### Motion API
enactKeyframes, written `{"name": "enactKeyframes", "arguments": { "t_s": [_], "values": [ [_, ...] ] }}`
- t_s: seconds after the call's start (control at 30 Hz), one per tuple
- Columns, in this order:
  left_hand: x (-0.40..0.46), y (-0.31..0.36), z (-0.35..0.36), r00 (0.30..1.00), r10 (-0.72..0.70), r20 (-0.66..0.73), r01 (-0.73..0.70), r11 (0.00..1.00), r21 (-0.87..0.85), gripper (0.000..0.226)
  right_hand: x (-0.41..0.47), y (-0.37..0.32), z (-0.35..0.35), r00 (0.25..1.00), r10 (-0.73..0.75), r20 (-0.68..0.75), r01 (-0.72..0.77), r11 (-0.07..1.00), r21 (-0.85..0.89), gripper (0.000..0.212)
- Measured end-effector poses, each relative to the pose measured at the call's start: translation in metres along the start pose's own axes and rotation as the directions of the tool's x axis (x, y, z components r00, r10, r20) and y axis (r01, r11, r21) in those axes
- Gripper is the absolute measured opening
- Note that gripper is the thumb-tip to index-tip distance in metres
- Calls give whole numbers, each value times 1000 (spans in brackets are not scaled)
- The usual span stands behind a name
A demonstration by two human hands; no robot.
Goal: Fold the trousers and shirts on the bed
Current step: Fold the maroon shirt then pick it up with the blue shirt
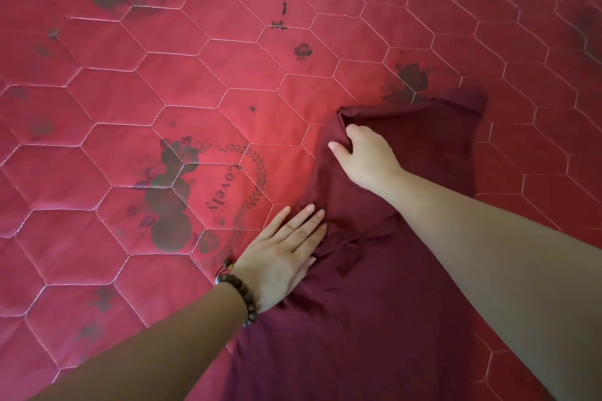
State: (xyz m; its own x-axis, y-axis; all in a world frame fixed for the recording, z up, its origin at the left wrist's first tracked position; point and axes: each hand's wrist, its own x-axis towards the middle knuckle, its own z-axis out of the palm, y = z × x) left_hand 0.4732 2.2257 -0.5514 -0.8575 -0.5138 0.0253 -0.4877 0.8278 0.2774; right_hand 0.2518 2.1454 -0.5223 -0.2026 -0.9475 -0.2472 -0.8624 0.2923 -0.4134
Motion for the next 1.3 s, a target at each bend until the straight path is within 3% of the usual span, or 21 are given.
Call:
{"name": "enactKeyframes", "arguments": {
  "t_s": [0.13,0.3,0.4,0.5,0.63,0.7,0.8,0.87,0.93,1.03,1.17,1.3],
  "values": [
    [-4,-4,0,1000,-12,12,12,1000,-23,47,23,-15,-4,997,-64,42,57,988,141,20],
    [-11,-7,1,1000,-8,25,8,1000,-25,48,41,-18,-5,992,-104,67,98,991,93,18],
    [-12,-3,0,999,-34,25,34,999,-8,49,29,-6,-9,1000,17,12,-18,996,87,41],
    [-9,0,-2,998,-52,23,52,999,-11,50,3,14,-14,998,65,-21,-66,997,-45,53],
    [-6,1,-4,995,-71,69,70,998,9,55,-23,35,-15,993,-8,115,16,997,-69,38],
    [-8,1,-5,993,-61,96,58,998,32,56,-25,33,-11,998,17,63,-7,987,-158,35],
    [-13,2,-10,992,-77,102,73,996,43,58,-37,17,-2,983,73,-165,-111,966,-232,36],
    [-19,4,-14,985,-155,76,154,988,22,58,-55,3,8,945,-31,-325,-52,968,-245,33],
    [-24,5,-15,972,-236,9,236,971,-37,52,-73,-9,20,905,-218,-366,133,961,-243,25],
    [-25,4,-13,961,-266,-80,254,957,-140,45,-77,-17,34,914,-337,-226,284,929,-235,31],
    [-16,1,-18,940,-311,-141,262,922,-284,18,-52,-14,33,968,-246,54,252,937,-242,47],
    [-15,-5,-25,932,-320,-172,260,918,-299,6,-35,-5,30,964,-180,194,234,922,-308,51]
  ]
}}
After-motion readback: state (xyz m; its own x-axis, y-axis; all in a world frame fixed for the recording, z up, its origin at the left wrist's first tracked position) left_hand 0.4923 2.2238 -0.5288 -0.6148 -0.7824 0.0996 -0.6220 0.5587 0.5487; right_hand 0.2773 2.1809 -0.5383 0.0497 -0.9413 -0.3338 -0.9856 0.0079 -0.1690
